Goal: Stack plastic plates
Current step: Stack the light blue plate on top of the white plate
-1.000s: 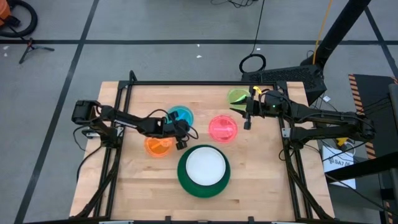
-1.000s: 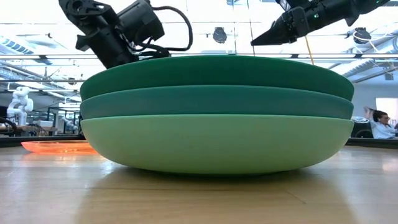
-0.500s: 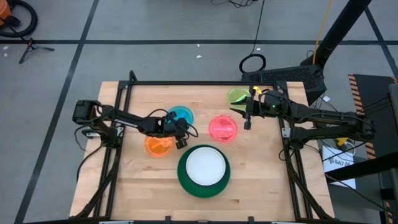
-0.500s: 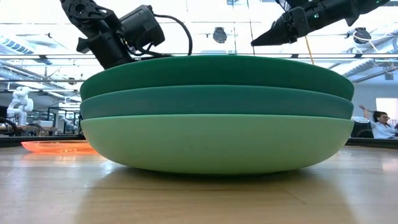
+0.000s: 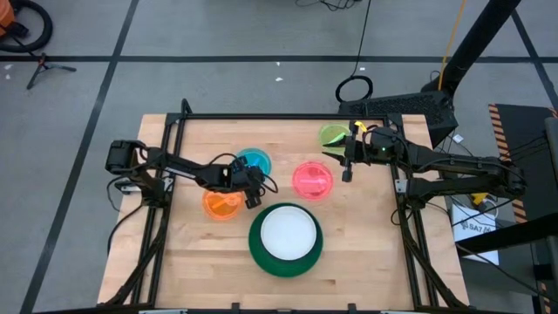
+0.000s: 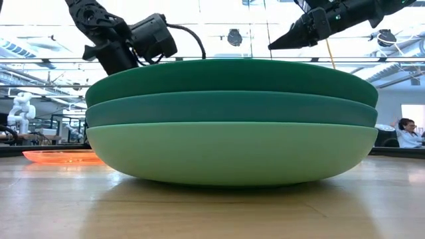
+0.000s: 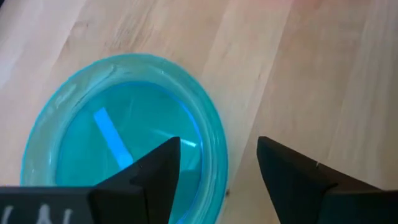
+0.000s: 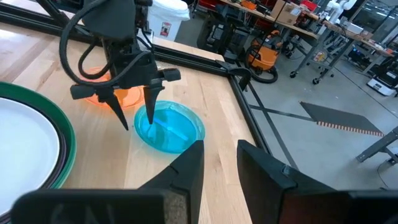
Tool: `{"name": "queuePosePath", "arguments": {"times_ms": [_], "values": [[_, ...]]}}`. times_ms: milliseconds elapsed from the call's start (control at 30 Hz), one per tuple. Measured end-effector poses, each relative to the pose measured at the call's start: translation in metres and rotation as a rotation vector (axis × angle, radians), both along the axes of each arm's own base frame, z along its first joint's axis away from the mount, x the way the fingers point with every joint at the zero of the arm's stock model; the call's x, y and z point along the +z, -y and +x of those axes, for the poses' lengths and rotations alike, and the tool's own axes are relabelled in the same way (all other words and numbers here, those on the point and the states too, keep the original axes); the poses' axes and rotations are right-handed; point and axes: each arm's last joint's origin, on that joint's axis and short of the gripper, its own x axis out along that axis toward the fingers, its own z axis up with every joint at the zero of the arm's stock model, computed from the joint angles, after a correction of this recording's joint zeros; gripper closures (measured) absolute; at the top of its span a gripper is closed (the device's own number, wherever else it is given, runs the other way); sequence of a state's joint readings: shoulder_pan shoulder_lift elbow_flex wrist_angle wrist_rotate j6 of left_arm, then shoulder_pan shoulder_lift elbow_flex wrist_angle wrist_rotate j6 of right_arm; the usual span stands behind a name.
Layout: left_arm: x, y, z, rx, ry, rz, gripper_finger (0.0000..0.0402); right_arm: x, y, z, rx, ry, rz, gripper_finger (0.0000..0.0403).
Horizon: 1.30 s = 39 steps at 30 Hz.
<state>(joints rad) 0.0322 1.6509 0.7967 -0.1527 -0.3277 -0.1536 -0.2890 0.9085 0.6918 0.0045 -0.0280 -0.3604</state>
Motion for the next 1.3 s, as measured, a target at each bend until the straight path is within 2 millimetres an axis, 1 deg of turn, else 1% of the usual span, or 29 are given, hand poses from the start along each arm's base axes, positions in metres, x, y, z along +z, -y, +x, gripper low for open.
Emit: {"name": "queuePosePath", "arguments": {"times_ms": [133, 200, 433, 533, 667, 800, 933, 1067, 1300], "values": [[-0.016, 0.0, 0.002, -0.009, -0.057, -0.006, 0.0181, 0.0, 0.0, 0.0, 0.0, -0.002, 0.0, 0.0314], [-0.02, 0.0, 0.004, -0.009, -0.062, -0.006, 0.0181, 0.0, 0.0, 0.0, 0.0, -0.003, 0.001, 0.0314], [-0.023, 0.0, 0.005, 0.007, -0.064, 0.01, 0.0185, 0.0, 0.0, 0.0, 0.0, -0.002, 0.0, 0.0314], [-0.023, 0.0, 0.005, 0.007, -0.063, 0.014, 0.0201, 0.0, 0.0, 0.0, 0.0, -0.003, 0.0, 0.0314], [-0.023, 0.0, 0.005, 0.006, -0.062, 0.013, 0.0236, 0.0, 0.0, 0.0, 0.0, -0.003, 0.0, 0.0314], [-0.024, 0.004, 0.006, -0.004, -0.06, 0.023, 0.027, 0.0, 0.0, 0.0, 0.0, -0.003, 0.0, 0.0314], [-0.024, 0.008, 0.006, -0.012, -0.062, 0.036, 0.0293, 0.0, 0.0, 0.0, 0.0, -0.003, 0.0, 0.0314], [-0.024, 0.011, 0.005, -0.017, -0.063, 0.046, 0.0307, 0.0, 0.0, 0.0, 0.0, -0.003, 0.001, 0.0314], [-0.025, 0.012, 0.005, -0.012, -0.068, 0.059, 0.0309, 0.0, 0.0, 0.0, 0.0, -0.004, 0.001, 0.0314]]}}
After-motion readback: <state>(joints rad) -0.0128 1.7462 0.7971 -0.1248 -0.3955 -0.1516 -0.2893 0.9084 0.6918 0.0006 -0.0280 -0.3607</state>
